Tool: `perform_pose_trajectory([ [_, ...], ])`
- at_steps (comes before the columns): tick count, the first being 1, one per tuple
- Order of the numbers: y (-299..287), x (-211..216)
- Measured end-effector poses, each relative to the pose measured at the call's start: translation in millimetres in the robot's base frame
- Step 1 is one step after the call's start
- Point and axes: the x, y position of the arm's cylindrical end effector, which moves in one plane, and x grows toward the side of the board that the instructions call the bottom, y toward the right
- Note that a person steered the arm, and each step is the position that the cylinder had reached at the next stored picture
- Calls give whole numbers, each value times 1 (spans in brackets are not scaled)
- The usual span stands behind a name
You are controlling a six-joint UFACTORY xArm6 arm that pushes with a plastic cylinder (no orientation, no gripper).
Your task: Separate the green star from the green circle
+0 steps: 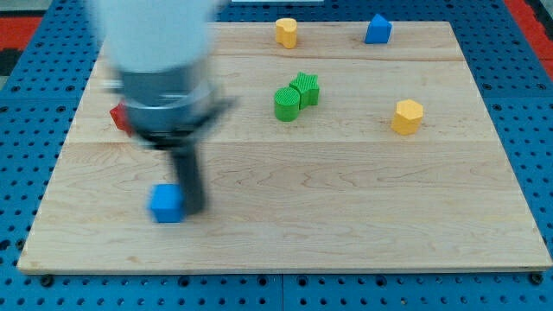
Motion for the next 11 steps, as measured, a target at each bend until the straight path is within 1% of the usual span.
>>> perform_pose_trajectory([
  [1, -52, 0],
  [2, 4, -14],
  [3, 45, -54],
  [6, 51, -54],
  [7, 71, -88],
  [8, 104, -153],
  [9, 114, -177],
  [11, 179, -220],
])
